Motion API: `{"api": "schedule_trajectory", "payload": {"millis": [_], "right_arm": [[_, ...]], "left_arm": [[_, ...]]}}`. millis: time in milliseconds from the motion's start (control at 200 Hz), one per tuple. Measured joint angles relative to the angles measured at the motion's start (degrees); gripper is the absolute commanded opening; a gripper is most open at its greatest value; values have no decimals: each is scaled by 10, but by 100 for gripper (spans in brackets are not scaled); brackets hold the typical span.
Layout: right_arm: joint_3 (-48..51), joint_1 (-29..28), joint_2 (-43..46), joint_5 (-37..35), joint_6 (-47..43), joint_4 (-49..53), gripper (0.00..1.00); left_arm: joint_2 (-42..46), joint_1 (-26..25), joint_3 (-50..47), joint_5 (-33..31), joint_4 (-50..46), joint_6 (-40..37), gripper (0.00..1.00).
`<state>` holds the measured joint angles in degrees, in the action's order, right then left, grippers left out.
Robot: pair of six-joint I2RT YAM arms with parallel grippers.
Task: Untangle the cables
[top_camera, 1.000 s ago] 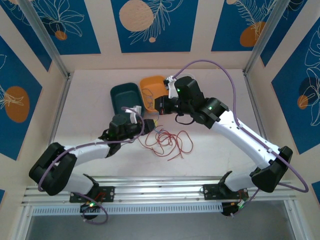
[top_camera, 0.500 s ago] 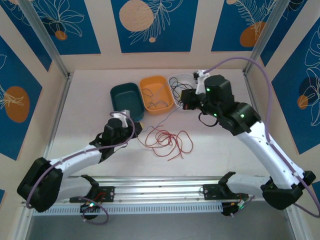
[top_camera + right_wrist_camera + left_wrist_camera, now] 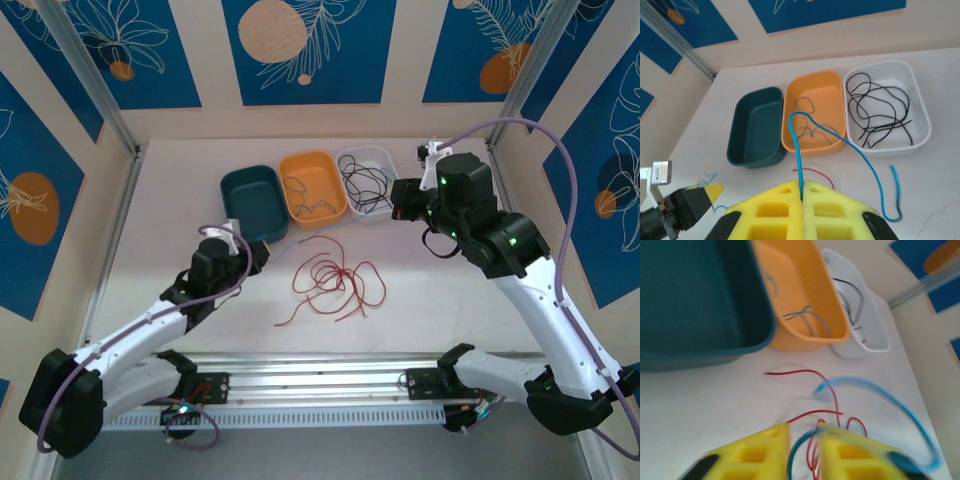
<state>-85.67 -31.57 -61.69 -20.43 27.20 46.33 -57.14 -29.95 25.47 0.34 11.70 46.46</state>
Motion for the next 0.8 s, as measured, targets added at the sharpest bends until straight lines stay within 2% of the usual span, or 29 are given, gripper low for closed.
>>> {"api": "schedule_trajectory", "payload": {"millis": [255,360,800], "right_arm": [[-73,5,-25,28,-10,-1,0],[-117,5,-57,40,-21,-1,0],[-358,5,-250,43,-98,14,0]], "left_arm": [[6,7,-5,-11,-44,-30,77],[12,7,-4,-11,-54,-42,100],[50,7,14,-37,-103,-67,100]]}}
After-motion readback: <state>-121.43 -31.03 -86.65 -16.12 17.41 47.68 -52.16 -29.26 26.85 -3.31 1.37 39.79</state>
